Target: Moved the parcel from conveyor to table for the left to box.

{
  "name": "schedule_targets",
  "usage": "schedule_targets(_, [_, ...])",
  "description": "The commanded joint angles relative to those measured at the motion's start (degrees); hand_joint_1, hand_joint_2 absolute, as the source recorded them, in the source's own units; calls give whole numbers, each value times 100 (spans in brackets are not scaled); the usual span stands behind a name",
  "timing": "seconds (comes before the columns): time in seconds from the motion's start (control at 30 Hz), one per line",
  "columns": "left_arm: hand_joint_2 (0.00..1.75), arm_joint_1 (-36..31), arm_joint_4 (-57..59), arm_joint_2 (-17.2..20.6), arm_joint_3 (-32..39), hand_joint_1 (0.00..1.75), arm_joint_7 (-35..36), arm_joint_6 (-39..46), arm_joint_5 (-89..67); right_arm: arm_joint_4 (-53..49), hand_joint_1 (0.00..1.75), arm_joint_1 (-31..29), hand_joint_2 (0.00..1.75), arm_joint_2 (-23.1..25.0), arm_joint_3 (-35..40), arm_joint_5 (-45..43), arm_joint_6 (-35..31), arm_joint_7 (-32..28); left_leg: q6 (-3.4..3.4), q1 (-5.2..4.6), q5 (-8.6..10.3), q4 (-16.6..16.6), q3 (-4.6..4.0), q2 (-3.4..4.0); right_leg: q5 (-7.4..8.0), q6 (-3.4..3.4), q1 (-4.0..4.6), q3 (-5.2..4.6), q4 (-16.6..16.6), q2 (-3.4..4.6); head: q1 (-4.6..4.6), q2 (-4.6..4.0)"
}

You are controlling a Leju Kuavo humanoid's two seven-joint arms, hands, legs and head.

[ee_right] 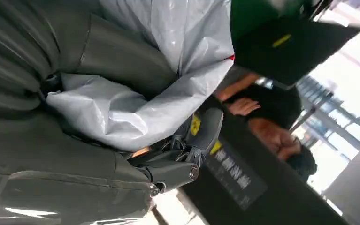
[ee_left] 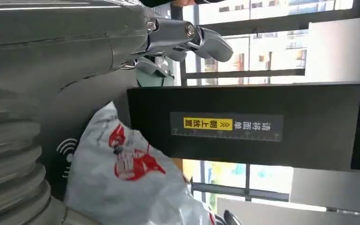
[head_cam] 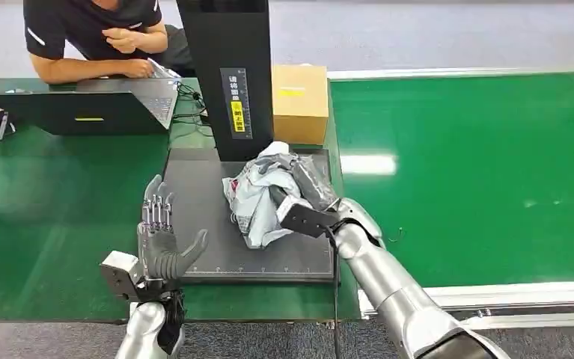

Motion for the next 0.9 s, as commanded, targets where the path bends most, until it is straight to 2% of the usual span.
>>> schedule_targets(0.03, [175,-145,371,-47,0,0,19,14,-24,78,175,-209,175,193,720,-876,743,-13,-4,0,-1,-1,4,6,0,-5,0,-2,2,11,0,0])
schedule_targets(0.07, [175,-163,386,-55,-2,0,22,13,-29,-27,175,-179,175,210,687,-1139,1076,-13,-6,1,0,-3,5,4,1,-8,1,0,1,10,0,0])
schedule_targets(0.2, [175,-204,435,-56,-16,0,37,3,-50,-3,175,-170,175,194,784,-1324,1568,-13,-6,2,1,-7,12,2,1,-8,2,6,-4,10,-2,0])
schedule_targets(0.33, [175,-206,445,-41,-2,0,49,4,-66,134,175,-173,175,193,838,-1315,1665,-13,-3,1,0,-4,8,0,0,-4,2,4,-2,5,0,0])
schedule_targets(0.37, [175,-202,445,-37,26,0,48,9,-64,161,0,-162,175,153,844,-1347,1767,91,-3,2,1,-8,11,-3,1,-6,2,8,-6,5,-2,0])
schedule_targets(0.47, [175,-184,432,-43,69,0,55,15,-73,86,0,-103,175,55,769,-1400,1736,167,-4,3,3,-7,12,-8,2,-6,3,13,-8,1,0,0])
schedule_targets(0.53, [175,-147,396,-54,97,0,61,14,-79,-14,0,-20,175,-1,511,-1780,2033,184,-4,3,3,-7,12,-8,1,-6,3,12,-8,0,0,0])
schedule_targets(0.7, [175,13,205,-95,187,0,94,29,-140,-563,0,303,175,-208,62,-2238,2071,558,-2,3,3,-6,10,-17,-1,-4,3,13,-11,-11,-2,0])
schedule_targets(0.9, [175,110,59,-110,272,0,135,34,-193,-1124,0,636,175,-288,-332,-2573,2110,683,-2,3,1,-2,6,-17,-3,-4,3,10,-7,-11,0,0])
